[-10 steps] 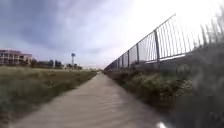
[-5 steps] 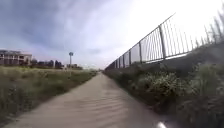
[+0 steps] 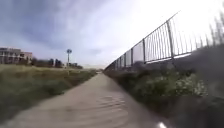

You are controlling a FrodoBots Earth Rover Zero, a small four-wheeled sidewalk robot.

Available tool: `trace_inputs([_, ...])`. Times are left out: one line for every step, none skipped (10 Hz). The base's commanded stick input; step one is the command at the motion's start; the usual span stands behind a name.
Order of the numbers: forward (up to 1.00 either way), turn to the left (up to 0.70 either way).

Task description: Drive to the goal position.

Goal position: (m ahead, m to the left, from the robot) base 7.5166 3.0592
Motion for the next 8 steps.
trace_inputs([0.62, 0.00])
trace_inputs([0.51, 0.00])
trace_inputs([0.40, 0.00])
trace_inputs([0.30, 0.00])
trace_inputs([0.19, 0.00])
trace_inputs([0.09, 0.00])
trace_inputs([0.00, 0.00])
trace_inputs([0.00, 0.00])
